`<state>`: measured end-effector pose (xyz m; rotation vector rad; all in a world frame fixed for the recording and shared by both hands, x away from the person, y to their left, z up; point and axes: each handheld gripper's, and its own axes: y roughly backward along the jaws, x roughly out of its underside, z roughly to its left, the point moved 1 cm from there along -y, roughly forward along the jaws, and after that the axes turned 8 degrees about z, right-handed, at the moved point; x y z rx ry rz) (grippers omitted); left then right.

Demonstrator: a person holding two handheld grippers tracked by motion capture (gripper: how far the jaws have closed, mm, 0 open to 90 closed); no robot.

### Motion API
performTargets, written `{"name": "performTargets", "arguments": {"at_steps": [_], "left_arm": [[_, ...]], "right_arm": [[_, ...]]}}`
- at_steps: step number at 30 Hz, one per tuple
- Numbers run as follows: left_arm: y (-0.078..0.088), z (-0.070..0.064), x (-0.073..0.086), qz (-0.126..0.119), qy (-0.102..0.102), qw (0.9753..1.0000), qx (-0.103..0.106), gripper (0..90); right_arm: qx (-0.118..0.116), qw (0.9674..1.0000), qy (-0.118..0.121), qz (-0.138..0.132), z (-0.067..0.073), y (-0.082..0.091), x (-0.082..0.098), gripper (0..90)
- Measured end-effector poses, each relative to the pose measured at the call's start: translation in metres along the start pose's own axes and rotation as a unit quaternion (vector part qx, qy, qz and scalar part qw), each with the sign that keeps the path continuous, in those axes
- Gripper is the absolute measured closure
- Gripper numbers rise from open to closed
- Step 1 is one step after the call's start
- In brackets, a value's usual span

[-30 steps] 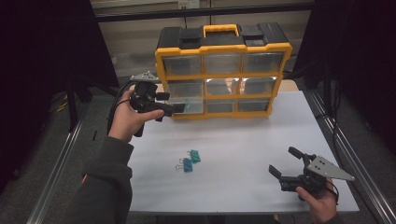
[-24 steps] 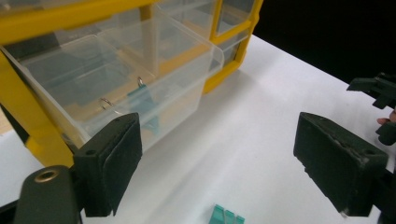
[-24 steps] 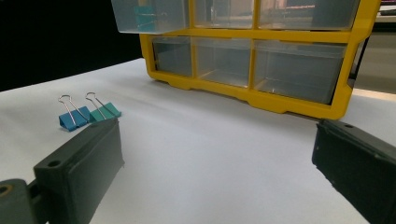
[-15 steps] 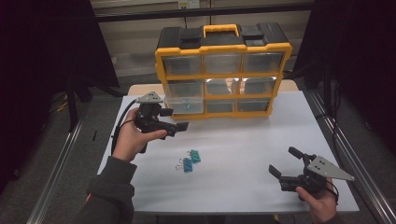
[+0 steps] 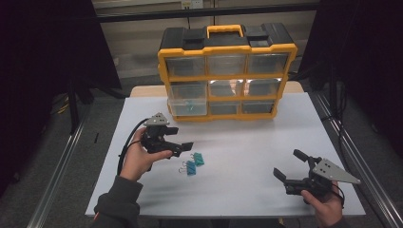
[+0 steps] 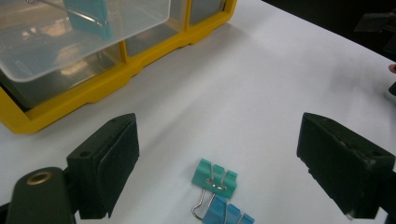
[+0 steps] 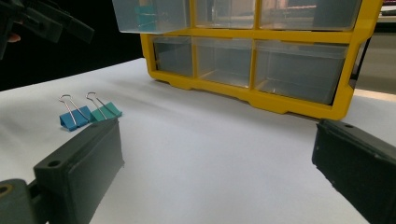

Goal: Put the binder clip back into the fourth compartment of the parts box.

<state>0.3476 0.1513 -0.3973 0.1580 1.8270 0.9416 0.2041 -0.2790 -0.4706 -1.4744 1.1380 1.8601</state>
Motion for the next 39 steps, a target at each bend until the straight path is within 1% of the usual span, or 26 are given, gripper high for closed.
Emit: {"name": "performTargets", "arguments": {"at_steps": [3,4,5,6,7,8,9,10,12,13,16,17,19,20,21,26,27,28,29,32,36,37,39], "left_arm": [[-0.001,-0.001,0.008,-0.001,0.004,1.0000,-0.004,13.1],[-0.002,-0.001,0.010,-0.003,0.004,1.0000,0.002,13.1],[-0.003,-0.001,0.013,-0.003,0.004,1.0000,0.003,12.9],[-0.003,-0.001,0.015,-0.001,0.003,1.0000,-0.001,12.9],[-0.004,-0.001,0.018,-0.002,0.003,1.0000,0.003,12.9],[-0.004,-0.002,0.020,0.000,0.004,1.0000,0.003,12.9],[-0.005,-0.001,0.022,0.003,0.002,1.0000,0.002,12.9],[-0.005,-0.002,0.024,0.004,0.004,1.0000,0.000,12.9],[-0.007,-0.001,0.028,0.002,0.005,1.0000,-0.001,12.9],[-0.007,-0.001,0.031,0.002,0.007,1.0000,0.005,12.9],[-0.008,-0.001,0.036,0.005,0.005,1.0000,0.003,12.9],[-0.009,-0.001,0.037,0.001,0.008,0.9999,0.007,12.9],[-0.009,0.000,0.040,0.004,0.006,1.0000,0.006,12.9],[-0.010,-0.001,0.041,-0.001,0.009,0.9999,0.005,12.9],[-0.010,0.000,0.043,-0.003,0.008,1.0000,0.005,12.9],[-0.013,0.000,0.051,-0.002,0.008,0.9999,0.006,12.9],[-0.013,0.000,0.053,-0.001,0.010,0.9999,0.007,12.9],[-0.013,0.001,0.055,0.002,0.006,1.0000,0.006,13.0],[-0.014,0.000,0.057,-0.001,0.009,0.9999,0.006,13.1],[-0.017,0.001,0.062,0.003,0.012,0.9999,0.005,13.1],[-0.022,0.001,0.068,0.018,0.008,0.9998,0.009,13.8],[-0.024,0.000,0.069,0.015,0.008,0.9998,0.011,14.7],[-0.024,0.000,0.069,0.017,0.000,0.9998,0.013,15.8]], "right_arm": [[-0.001,1.0000,-0.002,0.001,0.000,0.000,0.000,1.1],[-0.001,1.0000,-0.002,0.001,0.000,0.000,0.000,1.1],[-0.001,1.0000,-0.001,0.001,0.000,0.000,0.000,1.1],[-0.001,1.0000,-0.002,0.002,0.000,0.000,0.000,1.1],[-0.001,1.0000,-0.002,0.001,0.000,0.000,0.000,1.1],[0.000,1.0000,-0.001,0.001,0.000,0.000,0.000,1.1],[-0.001,1.0000,-0.004,0.001,0.000,0.000,0.000,1.1],[-0.001,1.0000,-0.004,0.001,0.000,0.000,0.000,1.1],[0.000,1.0000,-0.002,0.000,0.000,0.000,0.000,1.0],[0.001,1.0000,0.000,-0.001,0.000,0.000,0.000,1.1],[0.001,1.0000,0.000,0.000,0.000,0.000,0.000,1.1],[0.001,1.0000,-0.002,0.000,0.000,0.000,0.000,1.1],[0.003,1.0000,-0.003,0.002,-0.001,0.000,0.001,1.1],[0.003,1.0000,-0.003,0.002,-0.001,0.000,0.001,1.1],[0.003,1.0000,-0.005,0.000,-0.001,0.000,0.000,1.1],[0.003,1.0000,-0.004,0.001,-0.001,0.000,0.000,1.1],[0.004,1.0000,-0.008,0.000,-0.001,0.000,0.000,1.0],[0.005,1.0000,-0.006,0.000,-0.001,0.000,0.000,1.1],[0.004,1.0000,-0.004,0.000,-0.001,0.000,0.000,1.0],[0.003,1.0000,-0.001,0.003,-0.001,0.000,0.001,1.1],[0.002,1.0000,0.000,0.002,0.000,0.000,0.000,1.1],[0.001,1.0000,-0.001,0.003,0.000,0.000,0.000,1.1],[0.002,1.0000,-0.001,0.003,0.000,-0.001,0.000,1.1]]}}
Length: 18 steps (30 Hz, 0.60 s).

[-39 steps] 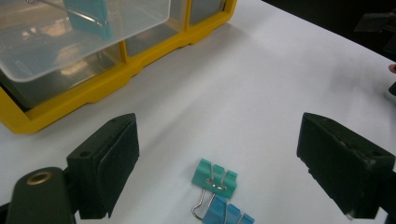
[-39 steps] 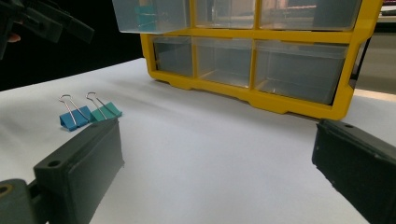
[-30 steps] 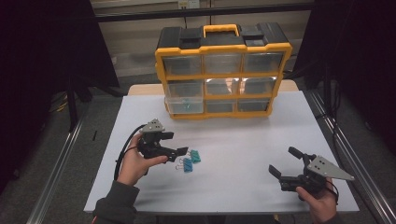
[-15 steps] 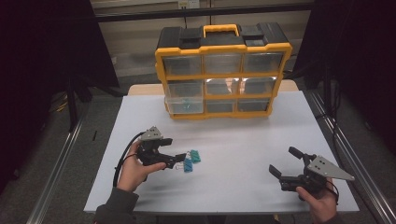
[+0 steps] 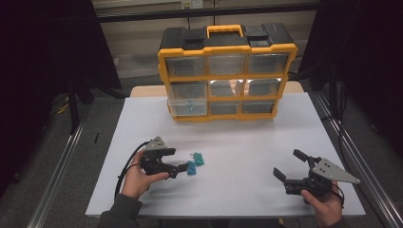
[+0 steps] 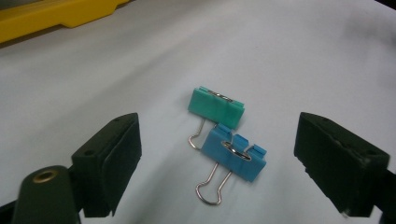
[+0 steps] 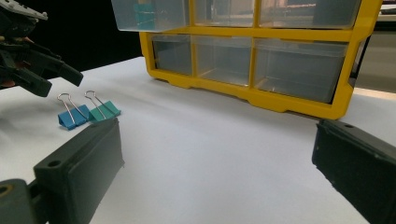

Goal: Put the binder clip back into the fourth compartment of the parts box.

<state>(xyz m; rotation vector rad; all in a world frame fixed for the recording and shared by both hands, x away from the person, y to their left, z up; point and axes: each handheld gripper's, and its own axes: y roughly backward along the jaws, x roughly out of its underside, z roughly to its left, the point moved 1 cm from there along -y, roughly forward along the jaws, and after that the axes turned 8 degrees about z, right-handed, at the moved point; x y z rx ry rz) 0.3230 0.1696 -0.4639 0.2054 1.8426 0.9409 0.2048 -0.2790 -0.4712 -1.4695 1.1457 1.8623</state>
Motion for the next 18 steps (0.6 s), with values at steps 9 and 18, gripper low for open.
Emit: {"name": "performTargets", "arguments": {"at_steps": [9,18], "left_arm": [[-0.013,-0.002,0.001,0.017,-0.013,0.9997,0.011,24.2],[-0.023,-0.005,0.003,0.041,-0.026,0.9986,0.018,33.0]], "right_arm": [[0.000,1.0000,-0.003,-0.002,0.000,0.000,0.000,1.1],[0.001,1.0000,-0.001,-0.003,0.001,0.000,0.000,1.1]]}}
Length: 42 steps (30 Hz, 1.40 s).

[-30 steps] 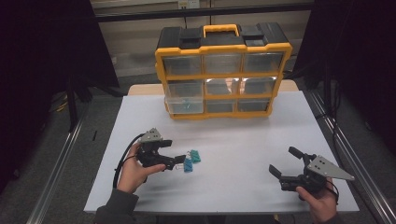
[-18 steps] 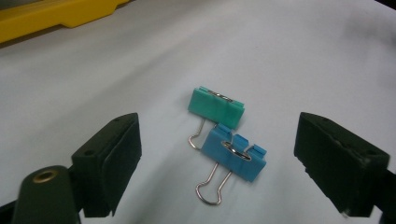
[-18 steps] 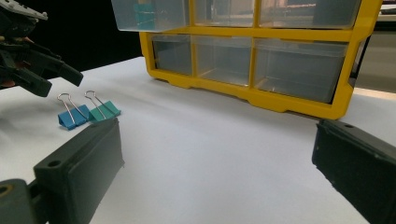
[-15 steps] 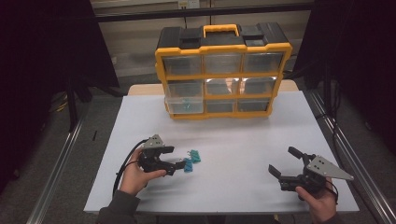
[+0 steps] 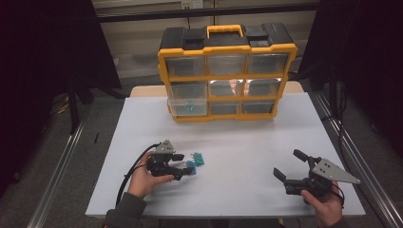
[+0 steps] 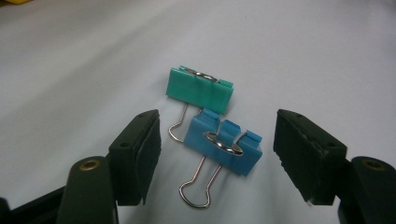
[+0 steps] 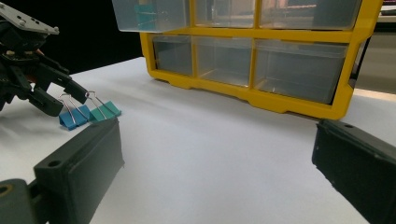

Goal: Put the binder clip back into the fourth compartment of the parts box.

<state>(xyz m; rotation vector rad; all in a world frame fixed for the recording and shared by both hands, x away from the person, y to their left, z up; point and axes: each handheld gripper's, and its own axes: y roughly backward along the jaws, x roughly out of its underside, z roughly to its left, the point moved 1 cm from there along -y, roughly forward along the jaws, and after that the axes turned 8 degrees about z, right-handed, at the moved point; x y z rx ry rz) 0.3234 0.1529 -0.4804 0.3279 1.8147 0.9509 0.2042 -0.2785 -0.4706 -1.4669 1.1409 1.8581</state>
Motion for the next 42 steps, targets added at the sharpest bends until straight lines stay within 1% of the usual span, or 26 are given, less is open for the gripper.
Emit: {"name": "performTargets", "arguments": {"at_steps": [1,2,3,4,8,9,10,14,17,18,19,20,21,22,25,28,29,30,31,34,36,37,38,39,40,42], "left_arm": [[-0.001,0.000,0.000,0.002,-0.003,1.0000,0.003,34.8],[-0.001,0.000,0.000,0.006,-0.006,1.0000,0.001,35.6],[-0.003,-0.001,0.000,0.005,-0.007,1.0000,0.005,36.5],[-0.003,-0.001,0.000,0.011,-0.010,0.9999,0.003,36.5],[-0.008,-0.002,0.000,0.011,-0.016,0.9998,0.009,37.3],[-0.009,-0.002,0.000,0.011,-0.013,0.9998,0.008,37.7],[-0.009,-0.002,-0.001,0.018,-0.019,0.9996,0.005,37.7],[-0.013,-0.003,-0.002,0.019,-0.023,0.9995,0.010,39.5],[-0.013,-0.003,-0.002,0.020,-0.023,0.9995,0.010,40.8],[-0.012,-0.004,-0.002,0.023,-0.019,0.9995,0.005,42.4],[-0.012,-0.004,-0.002,0.023,-0.019,0.9995,0.005,42.5],[-0.013,-0.004,-0.002,0.021,-0.022,0.9995,0.004,42.5],[-0.013,-0.004,-0.002,0.024,-0.025,0.9994,0.005,42.5],[-0.013,-0.003,-0.002,0.024,-0.027,0.9993,0.000,41.9],[-0.013,-0.002,-0.002,0.025,-0.027,0.9993,0.002,41.9],[-0.014,-0.002,-0.002,0.018,-0.024,0.9995,0.004,41.9],[-0.015,-0.003,-0.002,0.016,-0.022,0.9996,0.005,42.2],[-0.014,-0.002,-0.002,0.021,-0.027,0.9994,0.001,42.5],[-0.014,-0.002,-0.002,0.021,-0.027,0.9994,0.002,42.6],[-0.015,-0.004,-0.002,0.022,-0.023,0.9995,0.000,44.4],[-0.016,-0.005,-0.002,0.013,-0.021,0.9997,0.002,44.5],[-0.015,-0.005,-0.002,0.016,-0.022,0.9996,0.001,44.7],[-0.014,-0.005,-0.003,0.024,-0.019,0.9995,-0.006,44.9],[-0.015,-0.006,-0.002,0.022,-0.019,0.9996,0.001,44.9],[-0.014,-0.005,-0.003,0.030,-0.022,0.9993,-0.003,45.2],[-0.014,-0.005,-0.003,0.024,-0.018,0.9995,0.004,46.1]], "right_arm": [[-0.002,1.0000,0.002,0.002,0.000,0.000,0.000,1.1],[-0.002,1.0000,0.001,0.003,0.000,0.000,0.000,1.1],[-0.002,1.0000,0.001,0.003,0.000,0.000,0.000,1.1],[-0.002,1.0000,0.001,0.003,0.000,0.000,0.000,1.1],[-0.003,1.0000,0.001,0.003,-0.001,-0.001,0.000,1.1],[-0.004,1.0000,0.000,0.002,0.000,0.000,0.000,1.1],[-0.004,1.0000,0.000,0.002,0.000,0.000,0.000,1.1],[-0.005,1.0000,-0.002,0.003,0.000,0.000,0.000,1.1],[-0.005,1.0000,-0.003,0.002,0.000,0.000,0.000,1.1],[-0.003,1.0000,-0.005,0.001,0.000,0.000,0.000,1.1],[-0.003,1.0000,-0.005,0.001,0.000,0.000,0.000,1.1],[-0.004,1.0000,-0.004,0.003,0.000,0.000,0.001,1.1],[-0.004,1.0000,-0.004,0.003,0.000,0.000,0.001,1.1],[-0.005,1.0000,-0.001,0.004,-0.001,0.000,0.001,1.1],[-0.004,1.0000,-0.003,0.002,0.000,0.000,0.000,1.1],[-0.006,1.0000,0.001,0.001,0.001,-0.001,0.000,1.2],[-0.005,1.0000,-0.003,0.002,0.000,0.000,0.000,1.2],[-0.006,1.0000,-0.001,0.003,0.000,0.000,0.001,1.2],[-0.004,1.0000,-0.007,0.000,0.000,0.000,0.000,1.2],[-0.006,0.9999,-0.009,0.000,0.000,0.000,0.000,1.1],[-0.006,1.0000,-0.008,0.000,0.000,-0.001,0.000,1.2],[-0.005,0.9999,-0.009,-0.001,0.001,-0.001,0.000,1.1],[-0.007,1.0000,-0.004,0.001,0.000,-0.001,0.000,1.2],[-0.010,0.9999,0.000,0.003,0.000,-0.001,0.000,1.2],[-0.008,1.0000,-0.003,0.002,0.000,0.000,0.000,1.2],[-0.008,1.0000,-0.003,0.002,0.000,0.000,0.000,1.2]]}}
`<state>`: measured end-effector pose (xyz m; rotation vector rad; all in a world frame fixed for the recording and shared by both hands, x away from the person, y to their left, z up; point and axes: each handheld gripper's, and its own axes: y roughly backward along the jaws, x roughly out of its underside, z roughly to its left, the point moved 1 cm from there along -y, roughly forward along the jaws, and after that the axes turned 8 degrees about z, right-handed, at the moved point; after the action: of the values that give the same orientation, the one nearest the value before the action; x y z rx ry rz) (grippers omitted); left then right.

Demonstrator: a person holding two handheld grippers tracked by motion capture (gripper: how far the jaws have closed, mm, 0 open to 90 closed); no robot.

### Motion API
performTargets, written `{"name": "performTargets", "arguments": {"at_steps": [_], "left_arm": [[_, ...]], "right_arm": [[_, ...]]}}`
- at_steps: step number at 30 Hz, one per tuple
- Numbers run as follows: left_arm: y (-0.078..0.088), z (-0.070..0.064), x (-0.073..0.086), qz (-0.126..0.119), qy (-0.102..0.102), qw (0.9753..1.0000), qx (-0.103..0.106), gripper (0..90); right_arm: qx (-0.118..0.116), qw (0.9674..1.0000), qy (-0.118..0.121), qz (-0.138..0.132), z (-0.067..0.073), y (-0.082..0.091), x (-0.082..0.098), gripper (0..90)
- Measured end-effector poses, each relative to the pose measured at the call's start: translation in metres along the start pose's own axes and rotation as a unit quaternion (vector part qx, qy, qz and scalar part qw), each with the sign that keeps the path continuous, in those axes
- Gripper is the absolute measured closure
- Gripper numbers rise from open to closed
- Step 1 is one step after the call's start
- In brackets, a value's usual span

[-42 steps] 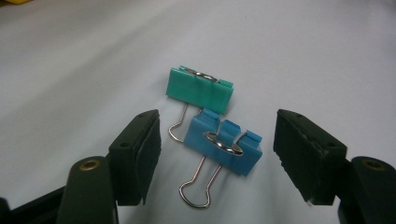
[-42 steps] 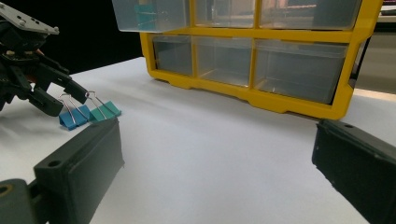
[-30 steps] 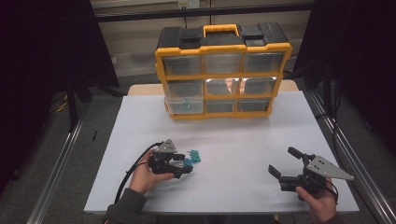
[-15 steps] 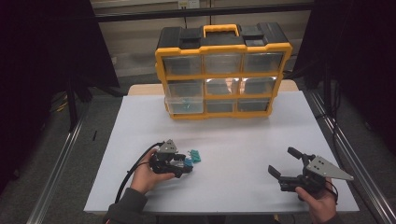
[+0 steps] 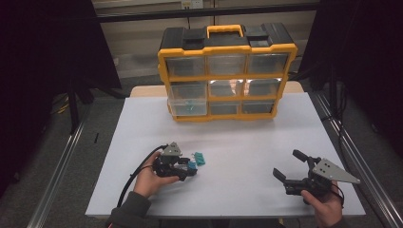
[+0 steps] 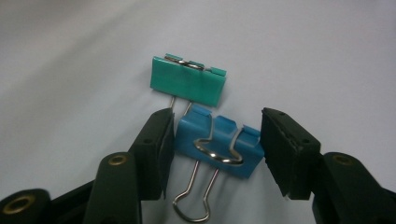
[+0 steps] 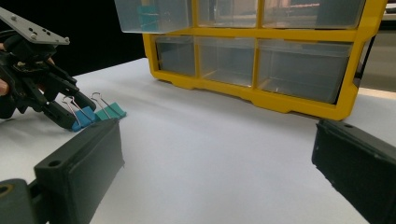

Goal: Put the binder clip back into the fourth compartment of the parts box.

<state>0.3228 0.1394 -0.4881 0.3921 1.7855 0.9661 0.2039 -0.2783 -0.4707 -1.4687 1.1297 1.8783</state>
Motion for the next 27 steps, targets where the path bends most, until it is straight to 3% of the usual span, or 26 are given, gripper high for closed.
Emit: {"name": "performTargets", "arguments": {"at_steps": [2,11,12,21,27], "left_arm": [[0.000,0.000,0.000,0.000,0.010,0.9999,0.007,46.5],[0.004,-0.002,0.000,0.006,0.009,0.9999,0.005,49.1],[0.003,-0.001,0.001,-0.005,0.012,0.9998,0.012,50.2],[0.008,-0.001,0.001,0.008,0.016,0.9998,0.011,50.2],[0.019,0.002,0.000,-0.007,0.023,0.9996,0.013,50.2]], "right_arm": [[0.001,1.0000,-0.001,0.000,0.000,0.000,0.000,1.2],[0.003,1.0000,-0.004,-0.003,0.000,-0.001,-0.001,1.3],[0.002,1.0000,-0.003,-0.004,0.000,-0.001,-0.001,1.3],[0.001,1.0000,0.003,-0.002,0.000,-0.001,0.000,1.3],[0.000,1.0000,0.003,0.001,0.000,-0.001,0.000,1.3]]}}
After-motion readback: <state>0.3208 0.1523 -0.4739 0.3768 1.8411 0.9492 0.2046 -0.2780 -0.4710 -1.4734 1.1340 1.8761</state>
